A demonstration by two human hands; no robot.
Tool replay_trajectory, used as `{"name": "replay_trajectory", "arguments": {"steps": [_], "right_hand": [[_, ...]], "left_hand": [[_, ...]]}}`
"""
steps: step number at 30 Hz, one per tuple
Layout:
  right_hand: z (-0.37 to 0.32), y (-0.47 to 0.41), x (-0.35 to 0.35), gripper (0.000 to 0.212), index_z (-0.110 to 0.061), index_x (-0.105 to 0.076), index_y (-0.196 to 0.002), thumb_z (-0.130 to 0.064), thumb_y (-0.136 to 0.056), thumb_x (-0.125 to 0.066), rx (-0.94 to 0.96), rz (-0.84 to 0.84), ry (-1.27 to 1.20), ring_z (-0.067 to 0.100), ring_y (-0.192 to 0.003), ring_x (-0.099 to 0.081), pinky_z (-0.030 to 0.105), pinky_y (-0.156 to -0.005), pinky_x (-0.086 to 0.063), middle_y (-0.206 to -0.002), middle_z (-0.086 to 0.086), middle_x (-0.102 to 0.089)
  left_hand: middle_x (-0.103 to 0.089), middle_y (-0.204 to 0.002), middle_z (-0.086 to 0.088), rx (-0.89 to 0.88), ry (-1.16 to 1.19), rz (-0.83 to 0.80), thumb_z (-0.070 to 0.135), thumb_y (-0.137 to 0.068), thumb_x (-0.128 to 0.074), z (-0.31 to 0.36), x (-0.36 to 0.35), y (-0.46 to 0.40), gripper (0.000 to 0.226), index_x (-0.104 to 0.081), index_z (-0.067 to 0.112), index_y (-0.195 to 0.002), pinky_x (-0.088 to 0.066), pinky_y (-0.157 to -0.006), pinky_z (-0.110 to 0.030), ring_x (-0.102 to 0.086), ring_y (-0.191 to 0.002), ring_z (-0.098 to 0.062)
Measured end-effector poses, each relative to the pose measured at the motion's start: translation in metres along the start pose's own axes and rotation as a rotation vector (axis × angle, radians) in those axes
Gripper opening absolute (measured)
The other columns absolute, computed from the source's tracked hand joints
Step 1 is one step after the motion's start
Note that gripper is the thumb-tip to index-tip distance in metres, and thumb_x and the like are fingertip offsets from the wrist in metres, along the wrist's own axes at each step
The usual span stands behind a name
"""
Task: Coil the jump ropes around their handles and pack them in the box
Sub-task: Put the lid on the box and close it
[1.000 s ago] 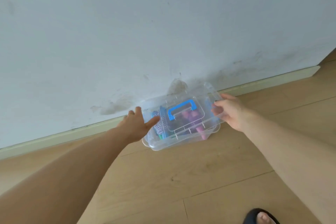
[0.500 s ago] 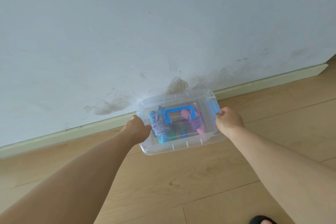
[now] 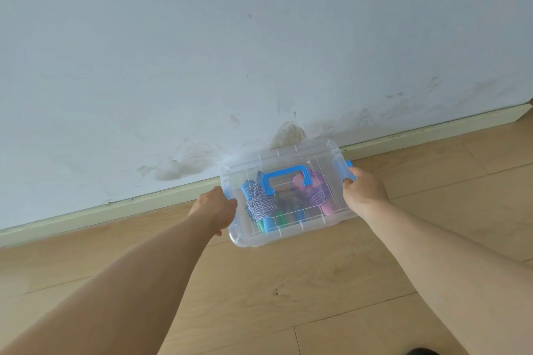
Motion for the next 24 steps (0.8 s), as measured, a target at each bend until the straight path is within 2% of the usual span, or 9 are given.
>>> {"name": "replay_trajectory", "arguments": {"steps": [2, 6, 8, 10, 12, 14, 16, 19, 24], "right_hand": [[0.0, -0.002, -0.002, 0.048, -0.023, -0.037, -0.151, -0.021, -0.103, -0.038, -0.01, 0.019, 0.012, 0.031, -0.108, -0.061, 0.033, -0.082, -0.047, -0.145, 0.012, -0.048], [0.001, -0.005, -0.002, 0.047, -0.025, -0.04, -0.149, -0.022, -0.102, -0.04, -0.049, 0.052, -0.015, 0.037, -0.102, -0.061, 0.039, -0.088, -0.051, -0.145, 0.016, -0.031], [0.002, -0.007, -0.002, 0.048, -0.025, -0.041, -0.149, -0.019, -0.101, -0.041, -0.037, 0.029, -0.043, 0.035, -0.102, -0.061, 0.036, -0.085, -0.049, -0.145, 0.014, -0.039], [0.003, -0.009, -0.004, 0.049, -0.022, -0.041, -0.148, -0.016, -0.099, -0.043, -0.007, -0.005, -0.075, 0.03, -0.096, -0.059, 0.032, -0.076, -0.044, -0.137, 0.011, -0.053], [0.004, -0.01, 0.001, 0.045, -0.017, -0.045, -0.141, -0.015, -0.096, -0.049, -0.002, 0.024, -0.106, 0.029, -0.089, -0.058, 0.032, -0.072, -0.043, -0.121, 0.01, -0.06], [0.003, -0.01, 0.008, 0.042, -0.012, -0.052, -0.131, -0.012, -0.09, -0.059, -0.004, 0.102, -0.114, 0.028, -0.09, -0.06, 0.034, -0.073, -0.046, -0.115, 0.01, -0.061], [-0.002, -0.009, 0.013, 0.036, -0.004, -0.061, -0.12, -0.004, -0.084, -0.062, 0.023, 0.177, -0.095, 0.03, -0.093, -0.061, 0.036, -0.077, -0.051, -0.114, 0.012, -0.063], [-0.008, -0.006, 0.012, 0.023, 0.003, -0.07, -0.098, 0.005, -0.08, -0.056, 0.064, 0.209, -0.065, 0.036, -0.088, -0.066, 0.043, -0.075, -0.058, -0.101, 0.016, -0.07], [-0.012, -0.009, 0.01, 0.024, 0.004, -0.072, -0.096, 0.008, -0.078, -0.055, 0.118, 0.239, 0.006, 0.039, -0.085, -0.065, 0.045, -0.071, -0.058, -0.096, 0.02, -0.067]], "left_hand": [[-0.061, -0.108, -0.013, 0.008, 0.021, 0.002, 0.032, -0.098, -0.045, -0.001, -0.001, -0.002, 0.034, -0.049, 0.007, -0.121, -0.061, -0.076, -0.04, -0.068, -0.07, -0.027], [-0.051, -0.124, -0.018, 0.046, 0.058, 0.063, 0.029, -0.095, -0.054, 0.001, 0.001, -0.005, 0.042, -0.043, 0.005, -0.128, -0.05, -0.074, -0.039, -0.057, -0.091, -0.031], [-0.055, -0.111, -0.016, 0.082, 0.065, 0.041, 0.031, -0.095, -0.056, -0.001, 0.001, -0.006, 0.046, -0.042, 0.002, -0.128, -0.048, -0.065, -0.035, -0.058, -0.085, -0.028], [-0.058, -0.098, -0.012, 0.106, 0.118, -0.036, 0.033, -0.097, -0.054, -0.005, -0.003, -0.005, 0.04, -0.048, 0.001, -0.12, -0.049, -0.057, -0.033, -0.061, -0.081, -0.027], [-0.061, -0.092, -0.011, 0.115, 0.201, -0.054, 0.035, -0.096, -0.056, -0.009, -0.003, -0.005, 0.034, -0.052, 0.002, -0.106, -0.058, -0.071, -0.038, -0.067, -0.088, -0.031], [-0.059, -0.08, -0.009, 0.1, 0.228, -0.004, 0.034, -0.091, -0.064, -0.011, 0.0, -0.009, 0.033, -0.053, 0.003, -0.092, -0.06, -0.081, -0.04, -0.067, -0.077, -0.029], [-0.06, -0.075, -0.009, 0.089, 0.228, 0.029, 0.03, -0.087, -0.067, -0.01, 0.002, -0.012, 0.029, -0.056, 0.004, -0.084, -0.06, -0.076, -0.038, -0.064, -0.067, -0.025], [-0.063, -0.076, -0.009, 0.073, 0.169, 0.09, 0.023, -0.086, -0.063, -0.006, 0.002, -0.012, 0.019, -0.06, 0.004, -0.081, -0.051, -0.055, -0.03, -0.061, -0.062, -0.023], [-0.062, -0.076, -0.006, 0.046, 0.104, 0.145, 0.018, -0.088, -0.058, -0.003, 0.001, -0.011, 0.012, -0.061, 0.007, -0.083, -0.039, -0.046, -0.026, -0.054, -0.056, -0.018]]}}
Point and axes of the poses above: each hand's wrist, its own y-axis away from the middle knuckle, its own x-axis out of the back of the hand, z = x × y, the point moved 6 cm from there along -y, towards the middle knuckle
